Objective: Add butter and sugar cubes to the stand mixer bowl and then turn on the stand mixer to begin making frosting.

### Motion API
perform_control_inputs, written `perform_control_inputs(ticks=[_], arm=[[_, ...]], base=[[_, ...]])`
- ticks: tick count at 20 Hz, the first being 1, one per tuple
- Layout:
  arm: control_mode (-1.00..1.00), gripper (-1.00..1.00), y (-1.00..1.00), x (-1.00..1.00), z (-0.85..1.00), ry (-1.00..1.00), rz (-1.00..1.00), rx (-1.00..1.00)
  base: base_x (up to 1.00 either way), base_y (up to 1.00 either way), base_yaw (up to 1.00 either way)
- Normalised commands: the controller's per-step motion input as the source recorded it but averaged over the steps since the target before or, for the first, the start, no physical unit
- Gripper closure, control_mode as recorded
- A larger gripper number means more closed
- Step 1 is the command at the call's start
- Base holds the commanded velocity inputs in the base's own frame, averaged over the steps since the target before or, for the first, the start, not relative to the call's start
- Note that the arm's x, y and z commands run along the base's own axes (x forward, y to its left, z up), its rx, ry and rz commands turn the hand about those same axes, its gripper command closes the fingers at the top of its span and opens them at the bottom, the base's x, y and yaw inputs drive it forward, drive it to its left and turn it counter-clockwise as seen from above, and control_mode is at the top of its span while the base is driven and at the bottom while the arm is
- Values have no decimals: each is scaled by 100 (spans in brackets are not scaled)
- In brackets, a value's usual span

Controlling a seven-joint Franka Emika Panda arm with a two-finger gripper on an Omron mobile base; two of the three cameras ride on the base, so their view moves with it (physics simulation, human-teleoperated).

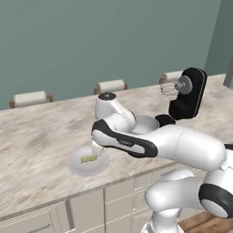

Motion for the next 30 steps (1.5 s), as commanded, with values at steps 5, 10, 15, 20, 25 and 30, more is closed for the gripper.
perform_control_inputs(ticks=[5, 10, 15, 20, 25, 30], arm=[[-100, -100, 6, 0, -34, 0, 10, -2], [-100, -100, 0, 9, -7, -5, 16, 0], [-100, -100, 0, 16, 0, -2, 16, 0], [-100, -100, 0, 21, -4, 0, 1, 1], [-100, -100, -5, 34, -23, 2, 11, 0], [-100, -100, -1, 21, -38, 9, 13, 0]], base=[[0, 0, 0], [0, 0, 0], [0, 0, 0], [0, 0, 0], [0, 0, 0], [0, 0, 0]])
